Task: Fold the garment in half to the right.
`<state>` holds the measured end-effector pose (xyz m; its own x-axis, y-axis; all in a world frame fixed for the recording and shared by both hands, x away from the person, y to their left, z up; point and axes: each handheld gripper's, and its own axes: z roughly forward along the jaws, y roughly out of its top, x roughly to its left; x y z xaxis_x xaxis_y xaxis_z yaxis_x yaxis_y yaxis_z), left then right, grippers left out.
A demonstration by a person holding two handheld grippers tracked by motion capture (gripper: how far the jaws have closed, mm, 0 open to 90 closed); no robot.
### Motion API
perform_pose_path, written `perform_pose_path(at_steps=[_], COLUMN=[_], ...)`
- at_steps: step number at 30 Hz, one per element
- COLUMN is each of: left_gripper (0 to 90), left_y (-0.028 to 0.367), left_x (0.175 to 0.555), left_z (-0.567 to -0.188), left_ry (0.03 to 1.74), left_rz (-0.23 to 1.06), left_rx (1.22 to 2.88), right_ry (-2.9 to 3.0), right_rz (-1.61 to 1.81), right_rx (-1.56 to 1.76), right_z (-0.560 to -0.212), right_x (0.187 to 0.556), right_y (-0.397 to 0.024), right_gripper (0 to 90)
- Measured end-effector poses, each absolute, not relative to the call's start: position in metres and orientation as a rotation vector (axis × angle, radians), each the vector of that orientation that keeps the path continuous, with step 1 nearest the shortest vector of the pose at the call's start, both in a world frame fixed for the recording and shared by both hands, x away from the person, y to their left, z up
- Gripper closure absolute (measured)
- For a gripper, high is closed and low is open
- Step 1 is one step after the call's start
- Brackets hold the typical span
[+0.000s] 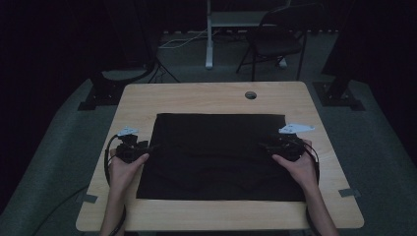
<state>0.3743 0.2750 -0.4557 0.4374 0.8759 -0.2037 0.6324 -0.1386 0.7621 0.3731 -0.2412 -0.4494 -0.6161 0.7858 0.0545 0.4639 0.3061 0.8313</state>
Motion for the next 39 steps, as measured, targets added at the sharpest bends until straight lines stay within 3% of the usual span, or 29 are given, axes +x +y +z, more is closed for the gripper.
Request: perform_pose_path(at_steps=[6,17,25,33,39], left_gripper=[37.3,37.3,36.6,35.1,42.5], left_y=[0.279,0.265,0.248,0.241,0.229], left_x=[0.375,0.384,0.391,0.398,0.400], left_z=[-0.456,-0.458,-0.454,-0.454,-0.452], left_ry=[1.301,1.244,1.224,1.254,1.248], left_rz=[0.368,0.224,0.190,0.179,0.263], left_rx=[1.838,1.809,1.846,1.833,1.901], right_ry=[2.219,2.227,2.231,2.244,2.256], right_rz=[1.227,1.219,1.212,1.202,1.193], right_rx=[1.113,1.117,1.118,1.111,1.105], right_z=[-0.449,-0.450,-0.451,-0.451,-0.452], right_x=[0.373,0.374,0.374,0.374,0.375], right_y=[-0.241,-0.240,-0.239,-0.237,-0.235], right_gripper=[33.3,33.2,33.1,33.1,33.0])
